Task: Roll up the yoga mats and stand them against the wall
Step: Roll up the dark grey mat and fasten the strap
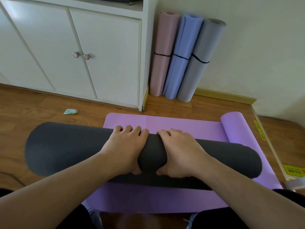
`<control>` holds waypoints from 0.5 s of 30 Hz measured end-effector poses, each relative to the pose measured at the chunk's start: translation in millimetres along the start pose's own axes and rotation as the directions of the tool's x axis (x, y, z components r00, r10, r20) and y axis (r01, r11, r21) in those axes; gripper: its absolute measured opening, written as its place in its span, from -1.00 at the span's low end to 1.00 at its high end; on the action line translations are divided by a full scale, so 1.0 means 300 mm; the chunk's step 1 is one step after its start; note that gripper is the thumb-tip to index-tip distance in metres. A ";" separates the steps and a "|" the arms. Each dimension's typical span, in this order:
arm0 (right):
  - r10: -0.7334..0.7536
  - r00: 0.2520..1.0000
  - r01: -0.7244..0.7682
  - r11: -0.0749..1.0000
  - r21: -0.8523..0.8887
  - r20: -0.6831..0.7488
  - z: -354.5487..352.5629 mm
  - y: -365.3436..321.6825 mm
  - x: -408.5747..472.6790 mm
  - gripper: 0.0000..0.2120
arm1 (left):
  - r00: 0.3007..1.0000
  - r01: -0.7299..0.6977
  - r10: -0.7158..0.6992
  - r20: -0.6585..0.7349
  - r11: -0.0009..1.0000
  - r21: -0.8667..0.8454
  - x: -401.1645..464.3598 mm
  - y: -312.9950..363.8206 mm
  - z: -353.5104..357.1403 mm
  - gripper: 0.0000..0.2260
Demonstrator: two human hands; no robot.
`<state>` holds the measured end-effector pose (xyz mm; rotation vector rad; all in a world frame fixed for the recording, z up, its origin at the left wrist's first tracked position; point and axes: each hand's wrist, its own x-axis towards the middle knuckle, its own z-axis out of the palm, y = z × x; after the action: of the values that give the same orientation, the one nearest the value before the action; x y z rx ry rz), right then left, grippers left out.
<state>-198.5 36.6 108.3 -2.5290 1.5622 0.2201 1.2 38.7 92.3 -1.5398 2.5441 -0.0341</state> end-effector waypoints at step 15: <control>-0.013 1.000 0.013 0.999 -0.041 0.005 0.016 -0.014 0.007 0.03 | 0.999 -0.050 0.050 -0.016 0.998 0.030 -0.020 0.033 0.018 0.14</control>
<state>-193.9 37.6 103.6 -2.5673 1.5545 0.2593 -3.8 48.9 86.8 -1.4711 2.5822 -0.0783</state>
